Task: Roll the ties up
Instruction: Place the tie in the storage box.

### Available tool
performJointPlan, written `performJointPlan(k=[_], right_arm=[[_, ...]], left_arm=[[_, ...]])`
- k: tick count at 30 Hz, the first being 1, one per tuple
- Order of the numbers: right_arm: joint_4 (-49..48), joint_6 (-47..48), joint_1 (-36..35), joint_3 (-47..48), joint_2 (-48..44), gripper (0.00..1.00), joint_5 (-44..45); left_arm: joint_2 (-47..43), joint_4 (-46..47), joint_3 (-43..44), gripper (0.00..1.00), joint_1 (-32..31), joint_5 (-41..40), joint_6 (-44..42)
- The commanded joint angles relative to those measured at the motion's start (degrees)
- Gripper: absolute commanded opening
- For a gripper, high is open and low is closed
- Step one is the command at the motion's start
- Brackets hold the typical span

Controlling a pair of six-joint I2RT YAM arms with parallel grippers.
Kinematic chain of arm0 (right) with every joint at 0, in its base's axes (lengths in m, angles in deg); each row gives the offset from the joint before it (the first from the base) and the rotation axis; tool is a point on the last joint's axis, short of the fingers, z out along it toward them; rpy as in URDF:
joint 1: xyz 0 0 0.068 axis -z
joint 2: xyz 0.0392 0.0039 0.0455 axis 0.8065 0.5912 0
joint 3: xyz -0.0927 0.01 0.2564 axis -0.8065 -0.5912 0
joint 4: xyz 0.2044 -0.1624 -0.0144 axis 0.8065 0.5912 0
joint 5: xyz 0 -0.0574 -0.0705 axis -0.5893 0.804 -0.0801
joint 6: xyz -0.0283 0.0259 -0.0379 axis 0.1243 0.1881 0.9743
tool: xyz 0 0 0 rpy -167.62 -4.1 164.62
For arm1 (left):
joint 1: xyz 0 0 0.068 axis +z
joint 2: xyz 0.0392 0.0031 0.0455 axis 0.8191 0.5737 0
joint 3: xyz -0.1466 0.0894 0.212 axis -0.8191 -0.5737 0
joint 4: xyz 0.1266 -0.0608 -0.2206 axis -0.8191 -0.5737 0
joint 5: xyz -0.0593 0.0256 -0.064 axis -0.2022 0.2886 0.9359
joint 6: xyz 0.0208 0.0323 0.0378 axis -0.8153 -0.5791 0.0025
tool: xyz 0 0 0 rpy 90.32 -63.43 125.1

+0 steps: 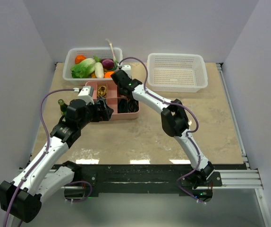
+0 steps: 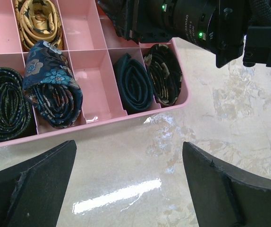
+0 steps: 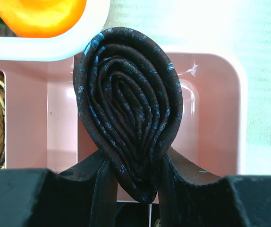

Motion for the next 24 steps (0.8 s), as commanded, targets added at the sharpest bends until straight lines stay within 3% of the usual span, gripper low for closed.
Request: performJointPlan(k=[1,18,24], right_arm=[[9.9,0.6,0.8,-4.2,3.1,0.00,2.0],[9.6,1.2,1.3,-15.6,-2.3,0.00,2.8],[11.6,3.0,1.2,-10.9,-0.8,0.00,1.6]], left_arm=[[0.1,2.3,-0.1,1.00,-0.3,0.6,0.3],[-0.3,1.6,0.2,1.00,-0.3,-0.3,0.3],[-0.2,1.6,0.1,1.00,-0.4,-0.3,0.4]])
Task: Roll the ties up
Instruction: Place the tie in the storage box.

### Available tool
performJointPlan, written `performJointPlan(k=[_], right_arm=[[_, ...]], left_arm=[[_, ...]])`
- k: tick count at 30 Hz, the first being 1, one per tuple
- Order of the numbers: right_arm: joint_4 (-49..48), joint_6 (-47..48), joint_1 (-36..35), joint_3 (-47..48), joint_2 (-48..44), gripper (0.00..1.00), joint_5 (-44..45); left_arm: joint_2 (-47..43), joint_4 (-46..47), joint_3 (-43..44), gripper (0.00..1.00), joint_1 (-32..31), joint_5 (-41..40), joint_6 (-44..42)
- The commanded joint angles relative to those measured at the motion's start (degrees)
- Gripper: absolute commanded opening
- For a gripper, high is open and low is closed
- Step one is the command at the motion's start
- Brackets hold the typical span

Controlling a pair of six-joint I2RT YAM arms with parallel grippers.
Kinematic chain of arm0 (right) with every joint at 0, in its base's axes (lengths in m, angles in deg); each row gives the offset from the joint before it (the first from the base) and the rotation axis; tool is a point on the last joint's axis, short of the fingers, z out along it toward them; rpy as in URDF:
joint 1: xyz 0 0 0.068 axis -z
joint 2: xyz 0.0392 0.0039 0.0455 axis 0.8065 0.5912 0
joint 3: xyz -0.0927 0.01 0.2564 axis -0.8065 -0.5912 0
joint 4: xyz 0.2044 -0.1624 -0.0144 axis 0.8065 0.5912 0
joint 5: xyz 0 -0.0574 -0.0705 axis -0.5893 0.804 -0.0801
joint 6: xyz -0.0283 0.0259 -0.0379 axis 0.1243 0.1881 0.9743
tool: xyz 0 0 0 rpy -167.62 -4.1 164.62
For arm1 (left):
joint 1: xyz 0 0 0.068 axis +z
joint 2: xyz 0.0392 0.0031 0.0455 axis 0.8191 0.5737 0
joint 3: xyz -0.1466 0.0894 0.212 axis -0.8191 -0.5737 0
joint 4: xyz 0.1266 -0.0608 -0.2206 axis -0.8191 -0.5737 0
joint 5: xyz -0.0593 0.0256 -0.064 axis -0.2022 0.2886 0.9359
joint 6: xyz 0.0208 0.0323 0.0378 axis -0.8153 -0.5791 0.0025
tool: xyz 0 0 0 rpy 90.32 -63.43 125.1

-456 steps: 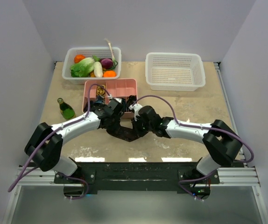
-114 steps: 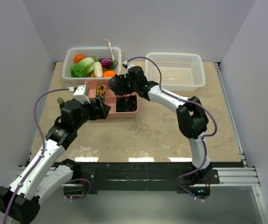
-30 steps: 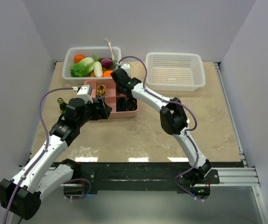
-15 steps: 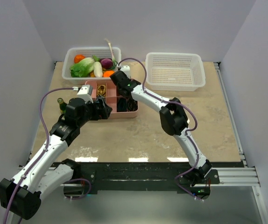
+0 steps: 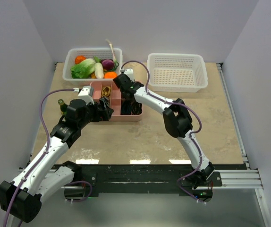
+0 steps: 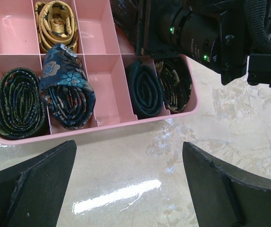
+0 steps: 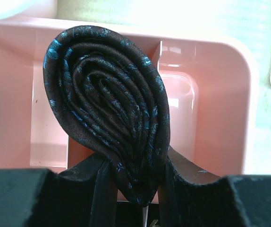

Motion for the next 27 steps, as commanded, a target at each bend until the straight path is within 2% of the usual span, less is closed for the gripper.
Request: performJointPlan(k=[1,8,10,12,20,22,24,27], right_arm=[[14.5,1.6,1.3,0.9,4.6,0.00,-1.3],[14.8,3.9,0.7,4.0,6.3,0.03,-7.0],[15.1,4.2,0.5,4.2,6.5,0.07,-8.2],[15.5,4.4,0.2,4.7,6.3,0.13,-8.4],[18.5,5.0,-1.5,8.8,5.3,0.15,-5.8],[18.3,5.1,-1.4,8.8,4.7,0.19,-5.8],[18.1,5.3,-1.4,8.8,4.8,0.31,-6.2],[18.4,5.3,-1.4,9.1,5.5,0.42,-7.3]], left_arm=[[-0.3,1.6,0.1,1.00,-0.3,-0.4,0.4],[-0.1,1.6,0.1,1.00,-0.3,-0.4,0.5],[0.0,1.6,0.0,1.00,-0.3,-0.4,0.5],[0.1,1.6,0.0,1.00,-0.3,-0.4,0.5],[0.5,1.6,0.0,1.00,-0.3,-0.5,0.5],[0.7,1.5,0.0,1.00,-0.2,-0.4,0.6],[1.0,1.2,0.2,1.00,-0.3,-2.0,0.5],[2.2,0.1,1.5,1.00,-0.3,-4.1,0.3]])
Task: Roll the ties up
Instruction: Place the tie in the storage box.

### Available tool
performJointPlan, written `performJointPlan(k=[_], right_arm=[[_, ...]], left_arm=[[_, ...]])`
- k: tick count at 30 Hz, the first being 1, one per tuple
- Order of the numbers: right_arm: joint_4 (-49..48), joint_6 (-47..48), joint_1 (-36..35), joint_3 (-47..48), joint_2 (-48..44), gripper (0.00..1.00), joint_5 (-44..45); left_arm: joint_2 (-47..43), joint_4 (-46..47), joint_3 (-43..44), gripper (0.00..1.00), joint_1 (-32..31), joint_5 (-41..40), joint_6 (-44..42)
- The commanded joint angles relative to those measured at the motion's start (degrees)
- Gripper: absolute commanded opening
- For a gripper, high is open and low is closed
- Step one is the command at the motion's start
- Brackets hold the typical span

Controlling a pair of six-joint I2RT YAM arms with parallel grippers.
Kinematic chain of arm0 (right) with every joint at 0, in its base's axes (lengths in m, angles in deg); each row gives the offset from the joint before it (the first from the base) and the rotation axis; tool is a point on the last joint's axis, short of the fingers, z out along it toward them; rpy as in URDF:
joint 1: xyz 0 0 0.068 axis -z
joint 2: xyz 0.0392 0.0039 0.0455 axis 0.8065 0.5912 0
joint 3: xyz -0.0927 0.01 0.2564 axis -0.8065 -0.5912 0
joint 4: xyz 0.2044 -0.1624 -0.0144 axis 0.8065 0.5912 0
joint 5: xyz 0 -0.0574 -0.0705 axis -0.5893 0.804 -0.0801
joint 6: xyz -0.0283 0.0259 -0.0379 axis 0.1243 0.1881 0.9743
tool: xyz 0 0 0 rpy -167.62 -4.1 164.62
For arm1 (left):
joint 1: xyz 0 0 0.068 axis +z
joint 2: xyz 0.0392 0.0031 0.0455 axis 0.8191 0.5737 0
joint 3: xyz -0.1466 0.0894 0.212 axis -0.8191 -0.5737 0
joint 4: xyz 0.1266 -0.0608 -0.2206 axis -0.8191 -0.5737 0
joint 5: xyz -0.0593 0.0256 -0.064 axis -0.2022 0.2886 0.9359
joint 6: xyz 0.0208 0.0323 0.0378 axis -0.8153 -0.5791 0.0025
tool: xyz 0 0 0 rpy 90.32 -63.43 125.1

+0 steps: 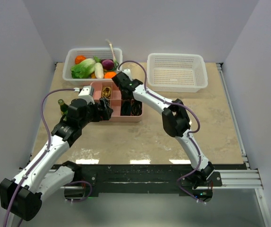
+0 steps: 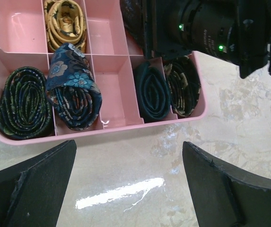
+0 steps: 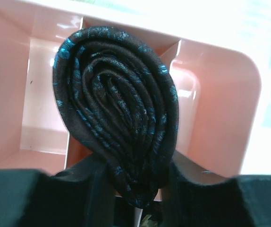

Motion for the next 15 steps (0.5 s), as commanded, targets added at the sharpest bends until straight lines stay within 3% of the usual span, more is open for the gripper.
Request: performJointPlan(k=[1,6,15], right_arm=[[8.6,0.9,-1.0,0.5,2.6,0.44,-4.4],[8.3,0.7,-1.0,-0.7,1.5,0.61,-5.7],[5.5,0.6,-0.9,-3.6,-4.8,0.79,-9.0]], left_arm=[[1.4,0.1,2.0,1.00,-0.3,-3.4,0.2],[2.9,0.3,2.5,1.00,-0.2,-4.1,0.2],[5.1,1.2,3.3,1.00,-0.2,-5.0,0.6]])
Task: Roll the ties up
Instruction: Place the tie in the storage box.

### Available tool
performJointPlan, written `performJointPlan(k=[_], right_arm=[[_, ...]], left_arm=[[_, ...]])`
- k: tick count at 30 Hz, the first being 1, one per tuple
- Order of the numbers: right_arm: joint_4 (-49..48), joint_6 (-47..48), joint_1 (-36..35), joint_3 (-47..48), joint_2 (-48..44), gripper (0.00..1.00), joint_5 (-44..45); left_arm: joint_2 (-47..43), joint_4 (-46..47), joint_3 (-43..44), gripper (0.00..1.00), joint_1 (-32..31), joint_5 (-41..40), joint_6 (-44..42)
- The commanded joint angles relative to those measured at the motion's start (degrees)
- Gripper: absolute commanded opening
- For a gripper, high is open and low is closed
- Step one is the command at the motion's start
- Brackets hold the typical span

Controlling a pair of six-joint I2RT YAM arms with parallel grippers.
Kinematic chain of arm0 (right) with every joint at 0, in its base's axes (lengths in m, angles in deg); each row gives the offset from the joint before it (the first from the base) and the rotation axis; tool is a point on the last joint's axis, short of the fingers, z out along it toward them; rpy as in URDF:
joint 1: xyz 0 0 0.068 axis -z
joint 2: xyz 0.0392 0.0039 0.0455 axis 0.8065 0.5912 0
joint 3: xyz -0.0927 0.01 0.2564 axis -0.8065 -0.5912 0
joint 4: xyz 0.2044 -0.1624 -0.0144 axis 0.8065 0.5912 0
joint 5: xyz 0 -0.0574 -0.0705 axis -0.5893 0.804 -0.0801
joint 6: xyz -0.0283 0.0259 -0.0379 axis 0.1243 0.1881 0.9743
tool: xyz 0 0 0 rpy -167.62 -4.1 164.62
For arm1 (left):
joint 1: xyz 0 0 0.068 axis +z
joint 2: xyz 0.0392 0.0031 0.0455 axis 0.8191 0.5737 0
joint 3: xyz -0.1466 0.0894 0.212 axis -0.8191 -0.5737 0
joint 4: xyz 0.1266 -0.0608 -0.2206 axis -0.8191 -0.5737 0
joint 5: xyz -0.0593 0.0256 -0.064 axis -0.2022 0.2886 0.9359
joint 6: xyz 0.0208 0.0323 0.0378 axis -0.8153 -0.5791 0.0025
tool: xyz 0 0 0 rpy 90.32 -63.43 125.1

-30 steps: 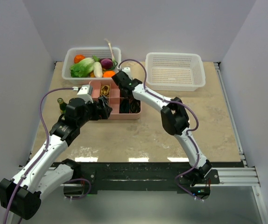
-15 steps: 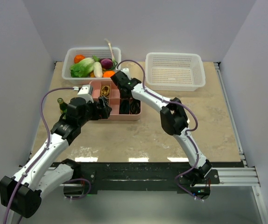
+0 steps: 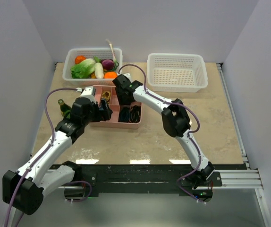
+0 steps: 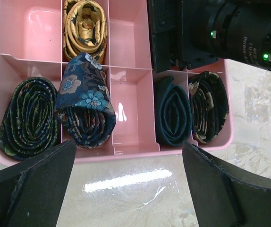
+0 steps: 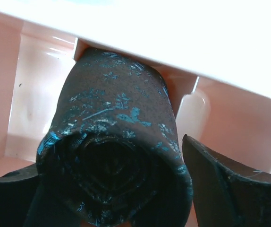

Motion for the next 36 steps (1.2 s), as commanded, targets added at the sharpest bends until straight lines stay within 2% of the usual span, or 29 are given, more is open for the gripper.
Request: performJointPlan(k=[1,12,18,21,23,24,25,26,28,32,36], right_arm=[[2.8,0.9,-0.9,-1.5,-5.8,0.80,-4.3],[2.2,1.1,-0.6,-0.6,-11.2,0.93,-6.9],[1.5,1.3,-0.3,0.1,-11.4,0.93,-6.5],[-0.1,1.1,-0.3,-0.2,-11.7,0.89,-5.7],[-1.5,1.4,-0.2,-0.6,-11.9,0.82,-5.0],[-2.0,1.6,0.0,-0.8,-11.8,0.73,-5.0],[-2.2,1.5,0.2,-1.1,-11.8,0.53,-5.2],[-2.6,1.2,0.3,-1.4,-11.8,0.44,-4.9],[-3.1,1.0,0.7,-2.2,-11.6,0.40,-4.8],[-2.4,1.1,0.9,-2.0,-10.5,0.23,-3.9],[-2.5,1.0,1.0,-2.5,-9.8,0.14,-3.4]], left_arm=[[0.9,2.3,3.5,1.00,-0.2,-1.4,0.6],[1.8,2.7,2.8,1.00,-0.2,-1.4,0.5],[1.9,2.5,2.5,1.00,-0.2,-1.5,0.1],[2.2,2.4,2.5,1.00,-0.2,-1.7,0.1],[2.4,2.3,2.5,1.00,-0.2,-1.6,0.0],[2.5,2.2,2.4,1.00,-0.2,-1.7,0.1],[2.5,2.3,2.4,1.00,-0.3,-1.5,0.1],[2.5,2.3,2.4,1.00,-0.2,-1.6,0.0],[2.5,2.3,2.4,1.00,-0.2,-1.4,0.0],[2.6,2.4,2.5,1.00,-0.2,-1.6,-0.1],[3.0,2.4,2.5,1.00,-0.2,-1.5,-0.1]])
